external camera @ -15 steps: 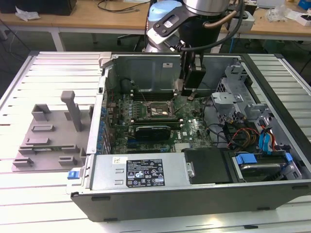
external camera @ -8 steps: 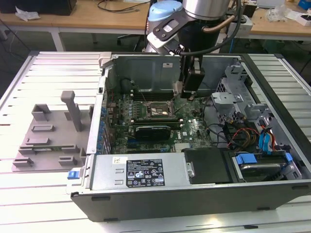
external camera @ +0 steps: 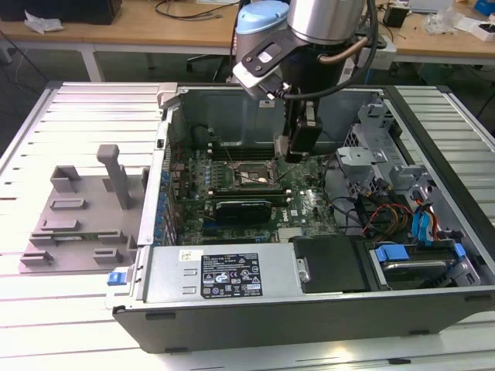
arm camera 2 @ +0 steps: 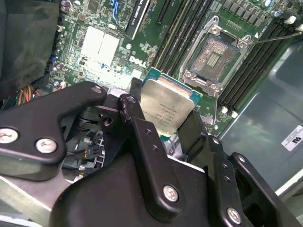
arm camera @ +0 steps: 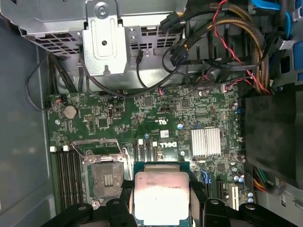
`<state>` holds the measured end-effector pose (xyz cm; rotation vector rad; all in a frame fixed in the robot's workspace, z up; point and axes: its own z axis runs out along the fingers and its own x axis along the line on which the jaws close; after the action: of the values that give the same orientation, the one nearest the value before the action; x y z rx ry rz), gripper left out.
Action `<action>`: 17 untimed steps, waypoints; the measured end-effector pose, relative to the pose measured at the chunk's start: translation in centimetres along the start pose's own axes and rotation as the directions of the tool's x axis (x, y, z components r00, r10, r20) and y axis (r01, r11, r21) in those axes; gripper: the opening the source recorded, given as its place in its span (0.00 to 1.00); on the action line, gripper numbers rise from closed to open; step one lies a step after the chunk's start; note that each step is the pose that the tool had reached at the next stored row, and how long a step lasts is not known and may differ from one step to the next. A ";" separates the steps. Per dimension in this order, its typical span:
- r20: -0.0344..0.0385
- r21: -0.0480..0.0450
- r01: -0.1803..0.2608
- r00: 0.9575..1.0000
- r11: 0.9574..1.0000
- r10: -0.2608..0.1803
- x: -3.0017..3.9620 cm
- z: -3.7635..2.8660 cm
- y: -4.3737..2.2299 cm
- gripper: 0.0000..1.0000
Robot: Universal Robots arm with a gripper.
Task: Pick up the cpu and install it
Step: 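Place the cpu into insertion slot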
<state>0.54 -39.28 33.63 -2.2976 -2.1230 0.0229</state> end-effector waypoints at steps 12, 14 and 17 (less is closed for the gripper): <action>0.006 -0.001 0.074 0.997 0.997 -0.074 0.92 1.84 -1.03 0.55; 0.006 -0.001 0.083 0.996 0.997 -0.083 1.30 2.11 -1.29 0.55; 0.007 -0.002 0.103 0.995 0.995 -0.103 2.12 2.77 -1.83 0.55</action>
<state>-1.17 -37.03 30.89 -2.1896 -2.2424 0.0266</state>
